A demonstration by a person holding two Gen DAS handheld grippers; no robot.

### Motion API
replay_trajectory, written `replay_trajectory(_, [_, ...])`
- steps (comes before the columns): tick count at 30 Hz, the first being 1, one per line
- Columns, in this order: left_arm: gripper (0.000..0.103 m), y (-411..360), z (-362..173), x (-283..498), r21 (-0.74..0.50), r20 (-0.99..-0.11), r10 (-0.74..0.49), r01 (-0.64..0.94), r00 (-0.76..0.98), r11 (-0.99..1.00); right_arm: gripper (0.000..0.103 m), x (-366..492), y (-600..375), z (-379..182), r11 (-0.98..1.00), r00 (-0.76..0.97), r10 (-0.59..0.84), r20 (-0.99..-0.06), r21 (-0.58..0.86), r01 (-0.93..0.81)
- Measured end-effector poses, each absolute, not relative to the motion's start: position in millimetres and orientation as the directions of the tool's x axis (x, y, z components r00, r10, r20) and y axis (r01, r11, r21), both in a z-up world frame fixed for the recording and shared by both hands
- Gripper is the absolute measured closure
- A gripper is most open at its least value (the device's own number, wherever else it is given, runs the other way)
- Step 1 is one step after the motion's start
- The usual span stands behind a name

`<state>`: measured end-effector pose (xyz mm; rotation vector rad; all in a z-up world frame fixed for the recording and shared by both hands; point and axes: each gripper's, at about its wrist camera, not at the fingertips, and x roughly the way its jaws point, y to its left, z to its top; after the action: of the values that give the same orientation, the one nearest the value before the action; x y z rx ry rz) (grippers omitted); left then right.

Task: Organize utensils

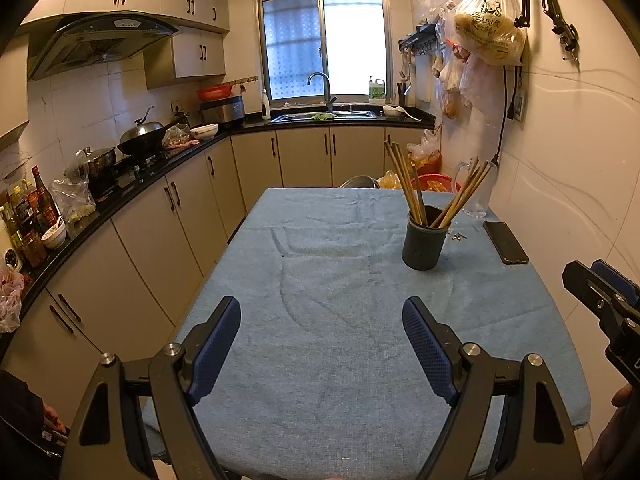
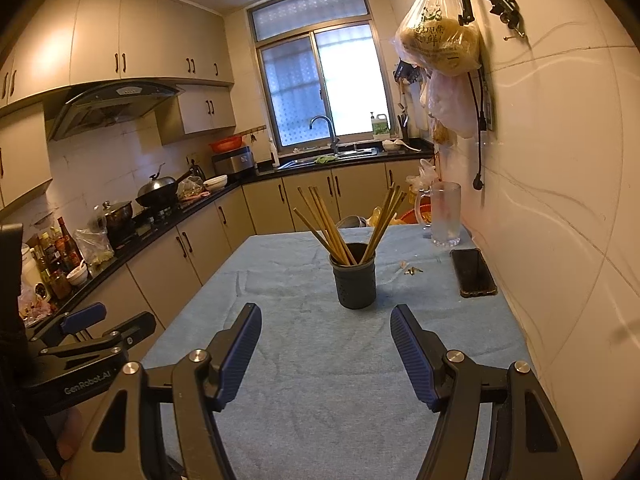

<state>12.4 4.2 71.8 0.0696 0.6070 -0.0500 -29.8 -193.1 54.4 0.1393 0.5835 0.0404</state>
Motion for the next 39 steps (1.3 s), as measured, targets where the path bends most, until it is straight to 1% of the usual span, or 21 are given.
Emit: replay_trajectory(39, [0.019,4.3,69.3,13.0,0.055,-0.585,-0.023,0.068,0.811,0.996,0.033,-31.7,-192.8,50.5,0.989,0.824,0.074,-0.562,0.147,0.012])
